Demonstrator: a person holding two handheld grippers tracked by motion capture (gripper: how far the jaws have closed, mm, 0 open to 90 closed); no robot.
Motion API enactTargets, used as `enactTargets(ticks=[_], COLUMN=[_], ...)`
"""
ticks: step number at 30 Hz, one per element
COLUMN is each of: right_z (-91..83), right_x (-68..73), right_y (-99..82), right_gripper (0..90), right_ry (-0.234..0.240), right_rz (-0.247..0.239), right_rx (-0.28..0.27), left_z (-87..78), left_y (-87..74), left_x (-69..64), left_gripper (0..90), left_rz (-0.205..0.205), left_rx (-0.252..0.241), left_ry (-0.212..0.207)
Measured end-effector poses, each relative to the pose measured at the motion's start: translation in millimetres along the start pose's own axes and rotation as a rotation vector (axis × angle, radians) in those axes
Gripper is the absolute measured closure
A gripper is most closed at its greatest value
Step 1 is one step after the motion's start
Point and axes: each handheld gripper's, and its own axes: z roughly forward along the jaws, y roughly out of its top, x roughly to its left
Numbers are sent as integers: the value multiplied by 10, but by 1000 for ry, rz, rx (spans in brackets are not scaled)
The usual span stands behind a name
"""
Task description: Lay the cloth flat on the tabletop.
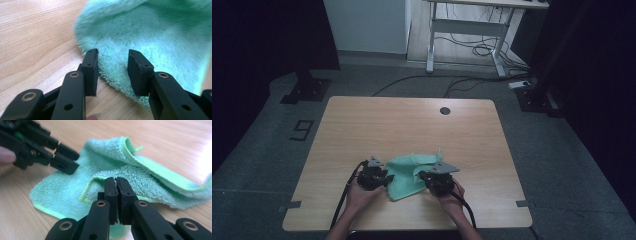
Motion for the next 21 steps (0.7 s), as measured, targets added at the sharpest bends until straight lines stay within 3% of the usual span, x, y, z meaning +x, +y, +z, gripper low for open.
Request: enactTargets(ticks=[1, 5, 12, 14, 17, 18, 21], right_z=[-72, -265, -465, -534, -645, -728, -750], right_x=[-51, -169, -317, -361, -379, -360, -316], right_y=[-9, -65, -372, -450, -453, -403, -349], right_gripper=[867, 864, 828, 778, 741, 678, 624], right_ry=[10, -15, -48, -66, -85, -95, -97], right_rz=[31, 59, 102, 116, 120, 120, 105], right_rx=[-15, -38, -11, -8, -35, -61, -71], left_z=[6, 20, 28, 25, -7, -43, -136], left_y=[6, 27, 28, 29, 28, 28, 39], left_x=[-4, -17, -49, -59, -78, -98, -196], left_gripper=[610, 611, 609, 603, 591, 592, 592], left_rz=[1, 20, 35, 46, 43, 45, 62], left_rx=[0, 7, 9, 15, 13, -3, -42], left_ry=[4, 18, 36, 41, 35, 27, 15])
